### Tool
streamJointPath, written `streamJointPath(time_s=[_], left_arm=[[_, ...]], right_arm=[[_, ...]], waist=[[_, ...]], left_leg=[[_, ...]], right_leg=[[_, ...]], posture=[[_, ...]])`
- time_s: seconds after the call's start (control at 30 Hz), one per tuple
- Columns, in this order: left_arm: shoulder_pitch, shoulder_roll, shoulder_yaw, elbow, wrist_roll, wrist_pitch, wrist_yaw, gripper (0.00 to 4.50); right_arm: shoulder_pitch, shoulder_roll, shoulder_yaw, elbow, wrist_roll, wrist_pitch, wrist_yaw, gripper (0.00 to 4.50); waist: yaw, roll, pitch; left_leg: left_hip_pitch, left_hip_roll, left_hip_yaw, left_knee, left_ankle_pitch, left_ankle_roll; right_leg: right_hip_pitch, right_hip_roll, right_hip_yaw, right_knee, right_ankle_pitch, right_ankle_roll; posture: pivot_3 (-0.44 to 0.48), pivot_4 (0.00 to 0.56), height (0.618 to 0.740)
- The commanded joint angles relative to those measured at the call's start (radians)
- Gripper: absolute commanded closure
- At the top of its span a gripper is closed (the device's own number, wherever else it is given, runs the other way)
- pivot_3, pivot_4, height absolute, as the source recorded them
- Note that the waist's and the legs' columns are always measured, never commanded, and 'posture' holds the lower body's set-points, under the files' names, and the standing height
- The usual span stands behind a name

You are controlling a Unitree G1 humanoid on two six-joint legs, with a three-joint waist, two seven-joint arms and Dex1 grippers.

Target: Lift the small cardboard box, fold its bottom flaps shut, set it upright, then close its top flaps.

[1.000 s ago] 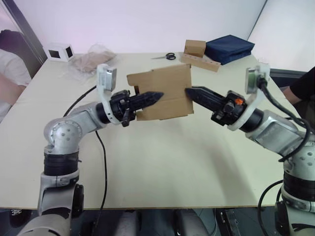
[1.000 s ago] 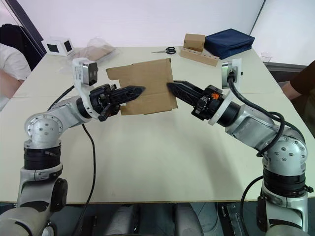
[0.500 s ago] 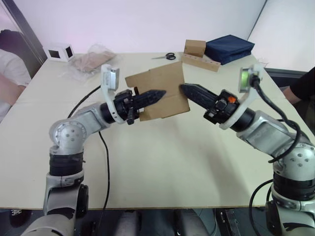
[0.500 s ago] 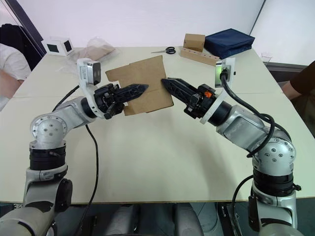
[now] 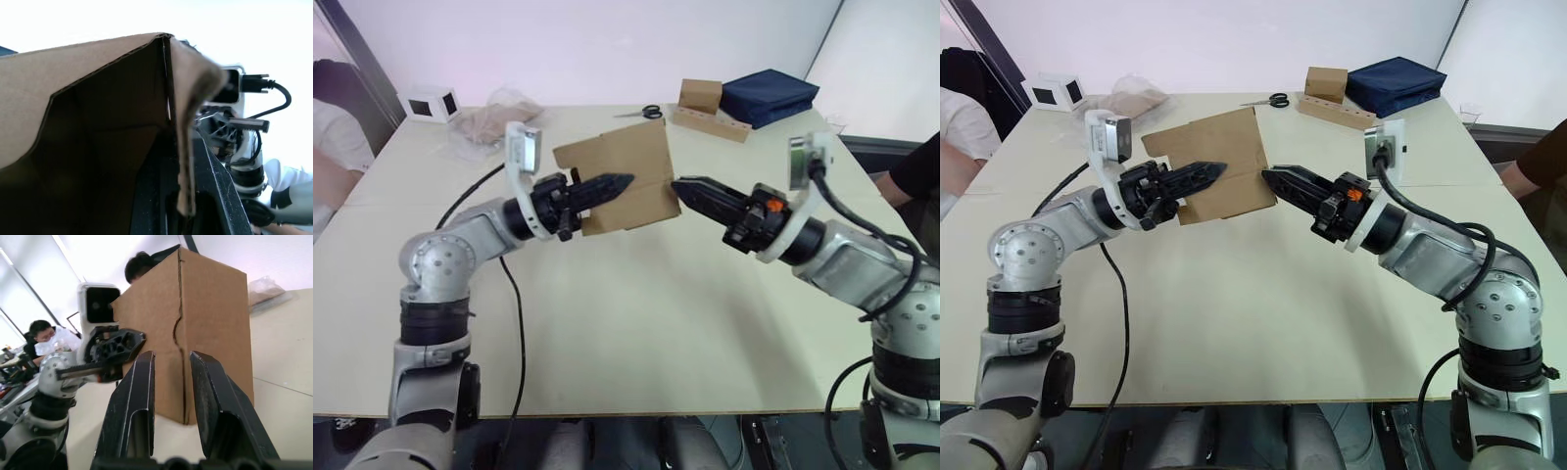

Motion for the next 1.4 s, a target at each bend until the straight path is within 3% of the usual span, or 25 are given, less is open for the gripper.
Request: streamJointPath(time_s=[0.03,0.17,0.33,0.43,0.57,0.73,0.97,1.3,1.4], left_arm=[[-0.047,0.060,-0.003,0.016,0.020,0.001,-0.076,4.50],[-0.106,0.161,-0.110,0.064,0.133,-0.033,-0.242,4.50],[-0.289,0.292,-0.441,0.234,0.509,-0.286,-0.578,4.50],[-0.441,0.295,-0.609,0.375,0.726,-0.446,-0.723,4.50],[-0.575,0.259,-0.774,0.520,0.936,-0.637,-0.772,4.50],[-0.621,0.223,-0.861,0.584,1.080,-0.793,-0.772,4.50],[-0.626,0.164,-0.965,0.516,1.160,-0.776,-0.772,4.50],[-0.604,0.117,-1.018,0.330,1.202,-0.538,-0.772,4.50],[-0.609,0.116,-1.020,0.323,1.194,-0.530,-0.772,3.82]], right_arm=[[0.016,-0.043,-0.061,-0.022,0.029,-0.002,0.038,3.41],[0.032,-0.098,-0.070,-0.027,-0.011,0.016,0.093,3.41],[0.045,-0.132,-0.041,-0.033,-0.084,0.020,0.166,3.41],[0.057,-0.136,-0.023,-0.051,-0.131,0.022,0.192,3.41],[0.110,-0.157,0.000,-0.113,-0.213,0.025,0.212,3.41],[0.187,-0.180,0.006,-0.189,-0.284,0.014,0.245,3.41],[0.229,-0.155,0.003,-0.221,-0.317,-0.003,0.224,3.41],[0.238,-0.147,0.003,-0.222,-0.344,-0.008,0.243,3.41],[0.238,-0.147,0.004,-0.218,-0.351,-0.009,0.250,3.33]], waist=[[0.000,0.000,0.000],[0.000,0.000,0.000],[0.002,0.000,0.000],[0.003,0.000,0.000],[0.002,0.000,0.000],[-0.003,0.000,0.001],[0.000,-0.001,0.001],[0.000,-0.001,0.001],[0.000,-0.001,0.001]], left_leg=[[0.000,0.000,0.000,0.000,0.000,0.000],[0.000,0.000,0.000,0.000,0.000,0.000],[0.000,0.000,0.000,-0.003,0.000,-0.001],[0.000,0.000,0.000,-0.006,0.001,-0.002],[-0.001,0.000,0.001,-0.009,0.001,-0.002],[-0.003,0.000,0.001,-0.010,0.000,0.000],[-0.003,0.000,0.001,-0.006,0.000,-0.001],[-0.002,0.000,0.000,-0.006,0.000,-0.001],[-0.002,0.000,0.000,-0.005,0.001,-0.001]], right_leg=[[0.000,0.000,0.000,0.000,0.000,0.000],[0.000,0.000,0.000,-0.001,0.000,0.000],[0.000,0.001,0.000,-0.002,0.000,0.000],[0.000,0.001,0.000,-0.004,0.000,0.000],[-0.001,0.001,0.000,-0.007,0.000,0.000],[-0.004,0.000,0.000,-0.008,0.000,0.000],[-0.003,0.000,0.000,-0.006,0.000,0.000],[-0.003,0.000,0.000,-0.005,0.000,0.000],[-0.003,0.000,0.000,-0.003,0.000,0.000]], posture=[[0.000,0.150,0.740],[0.000,0.150,0.740],[0.000,0.150,0.740],[0.000,0.150,0.740],[0.000,0.150,0.740],[0.000,0.150,0.740],[0.000,0.150,0.740],[0.000,0.150,0.740],[0.000,0.150,0.740]])
